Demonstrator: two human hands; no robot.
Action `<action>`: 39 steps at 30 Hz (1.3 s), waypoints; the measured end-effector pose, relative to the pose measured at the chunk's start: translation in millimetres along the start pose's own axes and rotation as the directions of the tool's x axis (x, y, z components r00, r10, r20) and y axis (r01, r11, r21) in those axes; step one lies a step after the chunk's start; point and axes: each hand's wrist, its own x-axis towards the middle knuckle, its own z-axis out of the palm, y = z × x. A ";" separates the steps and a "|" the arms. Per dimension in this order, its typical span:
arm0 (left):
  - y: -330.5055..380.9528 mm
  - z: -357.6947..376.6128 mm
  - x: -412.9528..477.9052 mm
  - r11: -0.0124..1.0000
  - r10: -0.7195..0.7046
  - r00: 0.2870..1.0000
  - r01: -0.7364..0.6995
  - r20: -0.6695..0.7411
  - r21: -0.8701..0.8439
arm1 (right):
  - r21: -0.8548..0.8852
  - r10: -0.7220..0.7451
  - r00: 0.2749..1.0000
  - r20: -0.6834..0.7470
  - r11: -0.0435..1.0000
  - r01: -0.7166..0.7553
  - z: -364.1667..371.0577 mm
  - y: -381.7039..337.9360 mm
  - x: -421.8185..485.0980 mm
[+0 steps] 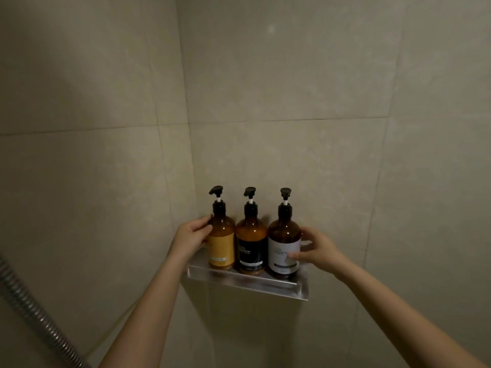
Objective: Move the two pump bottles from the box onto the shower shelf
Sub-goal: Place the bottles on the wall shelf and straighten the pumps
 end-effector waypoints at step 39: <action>-4.2 2.1 -3.9 0.996 0.062 0.998 -0.060 -0.031 0.073 | 0.029 -0.018 0.988 -0.152 0.999 0.022 18.5 17.3 1.7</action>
